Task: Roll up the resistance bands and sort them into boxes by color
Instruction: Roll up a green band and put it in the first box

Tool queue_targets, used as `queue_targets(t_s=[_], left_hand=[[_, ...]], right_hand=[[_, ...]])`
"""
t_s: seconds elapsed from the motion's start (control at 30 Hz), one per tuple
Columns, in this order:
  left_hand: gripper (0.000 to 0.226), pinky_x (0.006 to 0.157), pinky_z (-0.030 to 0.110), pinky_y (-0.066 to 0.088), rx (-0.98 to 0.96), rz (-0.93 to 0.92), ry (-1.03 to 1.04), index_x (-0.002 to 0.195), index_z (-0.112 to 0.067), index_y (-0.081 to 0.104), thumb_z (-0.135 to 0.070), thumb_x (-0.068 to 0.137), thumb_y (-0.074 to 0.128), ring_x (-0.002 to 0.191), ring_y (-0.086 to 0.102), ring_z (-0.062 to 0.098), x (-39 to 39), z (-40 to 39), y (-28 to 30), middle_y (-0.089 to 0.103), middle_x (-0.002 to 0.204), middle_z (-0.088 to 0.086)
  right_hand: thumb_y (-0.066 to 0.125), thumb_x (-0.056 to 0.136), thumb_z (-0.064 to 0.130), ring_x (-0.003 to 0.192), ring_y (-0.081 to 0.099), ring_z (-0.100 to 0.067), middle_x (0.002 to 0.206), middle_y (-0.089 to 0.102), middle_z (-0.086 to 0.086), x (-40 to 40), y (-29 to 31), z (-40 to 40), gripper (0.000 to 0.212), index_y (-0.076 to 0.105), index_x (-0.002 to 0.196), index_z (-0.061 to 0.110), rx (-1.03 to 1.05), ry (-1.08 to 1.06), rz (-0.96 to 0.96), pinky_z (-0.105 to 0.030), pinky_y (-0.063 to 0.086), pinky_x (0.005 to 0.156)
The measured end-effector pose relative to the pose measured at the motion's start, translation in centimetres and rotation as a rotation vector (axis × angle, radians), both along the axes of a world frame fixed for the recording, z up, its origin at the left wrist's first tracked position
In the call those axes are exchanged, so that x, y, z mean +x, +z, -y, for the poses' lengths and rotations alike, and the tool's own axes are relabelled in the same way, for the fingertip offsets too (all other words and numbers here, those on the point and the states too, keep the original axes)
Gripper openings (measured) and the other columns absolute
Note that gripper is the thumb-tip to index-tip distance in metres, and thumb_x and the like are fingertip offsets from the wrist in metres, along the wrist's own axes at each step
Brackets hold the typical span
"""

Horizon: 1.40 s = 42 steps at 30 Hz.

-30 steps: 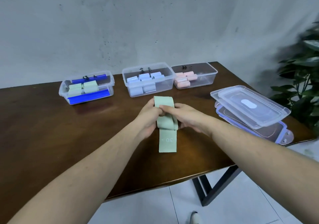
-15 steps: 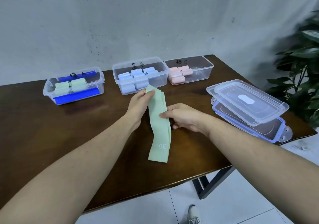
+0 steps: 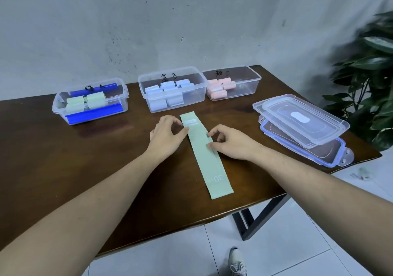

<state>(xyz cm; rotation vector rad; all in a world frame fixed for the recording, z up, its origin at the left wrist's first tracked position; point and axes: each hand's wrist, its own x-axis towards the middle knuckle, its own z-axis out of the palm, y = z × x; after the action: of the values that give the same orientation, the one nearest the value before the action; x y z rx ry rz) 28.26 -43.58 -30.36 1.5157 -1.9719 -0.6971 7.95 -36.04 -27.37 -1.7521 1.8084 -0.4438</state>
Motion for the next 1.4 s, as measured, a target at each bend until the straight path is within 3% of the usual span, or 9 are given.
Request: queue_targets(t_s=[0.27, 0.37, 0.47, 0.6, 0.83, 1.0, 1.1, 1.27, 1.4], left_hand=[[0.009, 0.111, 0.044, 0.033, -0.103, 0.095, -0.271, 0.101, -0.039, 0.057, -0.043, 0.094, 0.056, 0.116, 0.048, 0.003, 0.5, -6.2, -0.2, 0.052, 0.119, -0.019], [0.018, 0.111, 0.041, 0.034, -0.142, 0.165, -0.349, 0.107, -0.038, 0.058, -0.049, 0.093, 0.056, 0.118, 0.048, 0.003, 0.7, -8.7, -0.7, 0.053, 0.122, -0.02], [0.03, 0.118, 0.036, 0.021, -0.164, 0.237, -0.272, 0.122, -0.036, 0.056, -0.05, 0.095, 0.051, 0.133, 0.04, 0.005, 0.7, -10.9, -1.0, 0.051, 0.136, -0.018], [0.038, 0.124, 0.038, 0.008, -0.048, 0.163, -0.35, 0.134, -0.038, 0.047, -0.049, 0.098, 0.046, 0.145, 0.028, 0.009, -0.6, -12.3, -0.5, 0.044, 0.149, -0.014], [0.039, 0.122, 0.027, 0.013, -0.003, 0.084, -0.377, 0.134, -0.038, 0.05, -0.044, 0.096, 0.056, 0.143, 0.027, 0.003, -0.5, -12.3, 0.0, 0.031, 0.157, -0.014], [0.037, 0.121, 0.037, 0.019, -0.123, 0.084, -0.474, 0.124, -0.038, 0.063, -0.053, 0.09, 0.062, 0.138, 0.032, 0.0, 0.4, -13.0, -0.7, 0.045, 0.145, -0.019], [0.041, 0.116, 0.032, 0.023, -0.227, 0.163, -0.486, 0.121, -0.036, 0.067, -0.057, 0.086, 0.064, 0.131, 0.038, 0.001, 0.9, -13.8, -0.9, 0.052, 0.134, -0.021], [0.03, 0.098, 0.028, 0.036, -0.352, 0.28, -0.488, 0.117, -0.034, 0.071, -0.048, 0.092, 0.061, 0.114, 0.049, 0.005, 0.9, -14.7, -0.9, 0.059, 0.122, -0.019], [0.027, 0.089, 0.022, 0.034, -0.401, 0.303, -0.49, 0.116, -0.033, 0.071, -0.045, 0.094, 0.06, 0.107, 0.052, 0.005, 1.0, -15.4, -0.7, 0.063, 0.114, -0.018]], right_hand=[[0.066, 0.095, 0.026, 0.071, 0.054, -0.002, 0.085, 0.06, 0.01, -0.8, -1.8, -3.8, 0.016, 0.069, 0.11, 0.031, -0.164, 0.106, 0.041, -0.014, 0.044, 0.068], [0.061, 0.097, 0.032, 0.071, 0.057, -0.002, 0.081, 0.06, 0.012, -1.2, -1.7, -5.0, 0.015, 0.064, 0.112, 0.034, -0.152, 0.113, -0.05, -0.015, 0.041, 0.066], [0.057, 0.099, 0.035, 0.075, 0.06, -0.006, 0.082, 0.062, 0.012, -1.3, -1.9, -6.1, 0.016, 0.063, 0.113, 0.036, -0.167, 0.101, -0.112, -0.016, 0.042, 0.065], [0.058, 0.098, 0.031, 0.077, 0.062, -0.005, 0.084, 0.067, 0.011, -0.8, -2.1, -7.1, 0.016, 0.067, 0.111, 0.035, -0.187, 0.085, 0.019, -0.022, 0.05, 0.07], [0.068, 0.092, 0.037, 0.085, 0.058, -0.006, 0.093, 0.061, 0.014, -1.5, -1.9, -8.1, 0.023, 0.069, 0.114, 0.037, -0.185, 0.16, 0.023, -0.018, 0.047, 0.077], [0.064, 0.087, 0.055, 0.107, 0.054, -0.007, 0.113, 0.055, 0.02, -2.4, -2.0, -9.9, 0.042, 0.069, 0.124, 0.036, -0.172, 0.322, -0.026, -0.022, 0.045, 0.094], [0.066, 0.089, 0.049, 0.117, 0.049, -0.008, 0.121, 0.053, 0.017, -3.1, -2.2, -10.5, 0.041, 0.069, 0.126, 0.031, -0.224, 0.391, -0.119, -0.023, 0.038, 0.104], [0.054, 0.093, 0.052, 0.101, 0.052, -0.01, 0.116, 0.057, 0.014, -2.8, -2.7, -11.3, 0.041, 0.073, 0.12, 0.028, -0.353, 0.401, -0.196, -0.028, 0.046, 0.091], [0.066, 0.093, 0.037, 0.096, 0.053, -0.009, 0.108, 0.059, 0.015, -2.3, -3.2, -11.5, 0.023, 0.077, 0.11, 0.025, -0.442, 0.379, -0.142, -0.029, 0.048, 0.087]])
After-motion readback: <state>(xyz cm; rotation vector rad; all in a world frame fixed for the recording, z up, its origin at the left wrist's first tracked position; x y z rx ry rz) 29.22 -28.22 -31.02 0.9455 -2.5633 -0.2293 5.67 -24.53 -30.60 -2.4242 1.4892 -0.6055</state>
